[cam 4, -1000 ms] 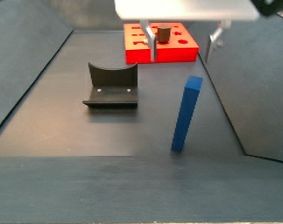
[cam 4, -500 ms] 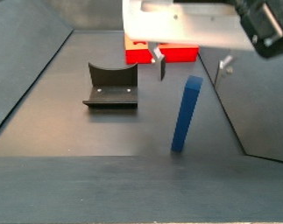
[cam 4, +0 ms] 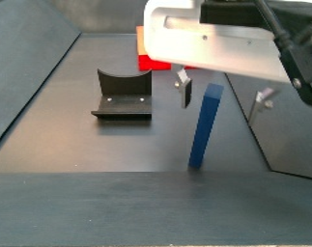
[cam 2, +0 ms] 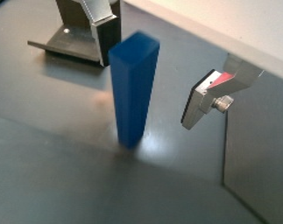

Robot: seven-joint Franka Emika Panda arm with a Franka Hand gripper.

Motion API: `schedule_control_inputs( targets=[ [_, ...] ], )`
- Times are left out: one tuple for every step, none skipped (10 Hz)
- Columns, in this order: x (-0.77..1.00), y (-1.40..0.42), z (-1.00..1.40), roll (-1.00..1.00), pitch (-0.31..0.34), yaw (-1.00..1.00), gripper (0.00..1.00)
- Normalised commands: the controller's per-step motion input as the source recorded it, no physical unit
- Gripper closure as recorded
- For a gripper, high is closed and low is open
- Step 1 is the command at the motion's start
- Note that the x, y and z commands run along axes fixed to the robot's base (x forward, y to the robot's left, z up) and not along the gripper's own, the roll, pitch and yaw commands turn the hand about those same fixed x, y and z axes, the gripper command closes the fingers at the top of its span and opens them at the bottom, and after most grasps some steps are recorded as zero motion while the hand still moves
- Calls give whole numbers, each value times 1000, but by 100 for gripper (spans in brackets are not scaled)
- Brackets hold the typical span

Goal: Pick up the rectangle object. Move up. Move to above the board. Insert the rectangle object.
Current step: Pick up the rectangle object.

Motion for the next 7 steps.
schedule_control_inputs(
  targets=[
    [114,94,-114,-64,0,-146,0],
    [57,0,-57,-40,0,-74,0],
    [0,0,-51,-49,-49,0,0],
    [-26,0,0,-30,-34,0,0],
    [0,109,-40,-206,-19,37,0],
    [40,177,-83,-346,0,157,0],
    [0,17,-31,-94,0,46,0]
  ],
)
